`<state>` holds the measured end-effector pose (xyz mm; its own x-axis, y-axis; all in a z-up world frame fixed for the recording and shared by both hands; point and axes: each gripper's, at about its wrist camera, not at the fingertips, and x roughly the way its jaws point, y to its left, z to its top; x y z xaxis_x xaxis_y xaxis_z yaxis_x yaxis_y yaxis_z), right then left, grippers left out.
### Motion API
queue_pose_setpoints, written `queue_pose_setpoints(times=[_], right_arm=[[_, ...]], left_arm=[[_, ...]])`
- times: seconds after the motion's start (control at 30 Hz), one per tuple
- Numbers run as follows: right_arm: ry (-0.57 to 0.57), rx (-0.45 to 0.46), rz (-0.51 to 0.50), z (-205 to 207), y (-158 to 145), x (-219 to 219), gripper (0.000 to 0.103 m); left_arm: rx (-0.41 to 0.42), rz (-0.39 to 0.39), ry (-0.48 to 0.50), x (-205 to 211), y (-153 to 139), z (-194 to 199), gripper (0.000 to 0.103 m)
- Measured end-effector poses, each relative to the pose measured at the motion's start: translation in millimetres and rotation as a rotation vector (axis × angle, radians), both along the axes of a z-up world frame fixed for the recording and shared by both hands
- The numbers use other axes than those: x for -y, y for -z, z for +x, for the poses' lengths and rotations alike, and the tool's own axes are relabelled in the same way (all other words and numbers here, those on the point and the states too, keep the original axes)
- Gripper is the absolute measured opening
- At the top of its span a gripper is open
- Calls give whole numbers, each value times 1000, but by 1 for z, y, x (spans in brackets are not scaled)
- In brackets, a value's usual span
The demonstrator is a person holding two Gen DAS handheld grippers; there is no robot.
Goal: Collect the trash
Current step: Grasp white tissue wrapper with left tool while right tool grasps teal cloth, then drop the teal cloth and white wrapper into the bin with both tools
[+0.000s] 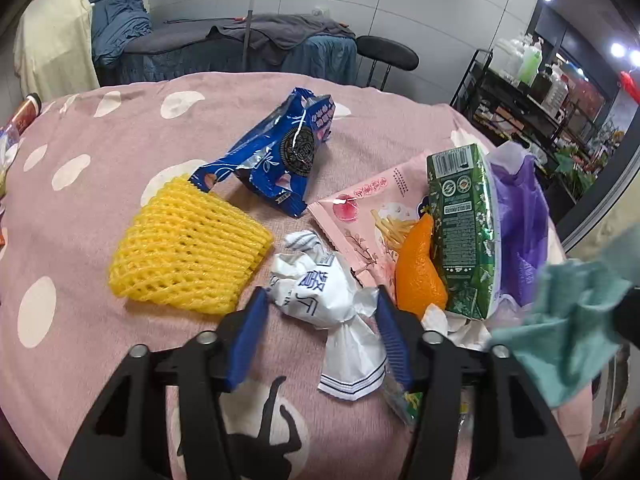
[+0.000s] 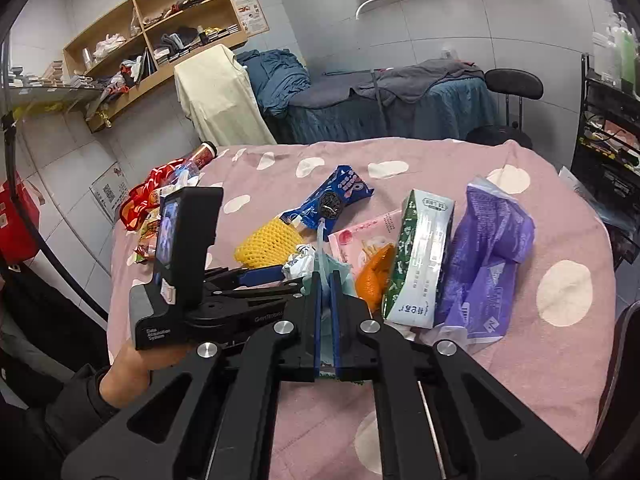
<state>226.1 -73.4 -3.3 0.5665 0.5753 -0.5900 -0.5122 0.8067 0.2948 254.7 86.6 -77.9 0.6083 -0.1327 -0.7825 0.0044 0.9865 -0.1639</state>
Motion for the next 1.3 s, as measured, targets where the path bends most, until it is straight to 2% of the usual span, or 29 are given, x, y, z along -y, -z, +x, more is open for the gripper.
queue_pose_setpoints(times=[0.03,0.13,0.3,0.63,0.9,1.3], right_arm=[[13,12,-7,-4,-2,5,5],[40,27,-9,-13,-4,20,5],[86,31,15,-24,-5,45,5],[212,61,55,-55,-9,106,5],[371,54,71,-78,-2,174,5],[668,-2,36,-95,26,280,5]], left_arm=[[3,12,-4,0,0,0,39],[13,-3,-1,0,-1,-6,33],[61,1,-2,4,-11,-24,31],[187,-55,44,33,-46,-81,32],[227,-68,166,86,-60,-100,32],[210,-97,372,174,-54,-102,32]])
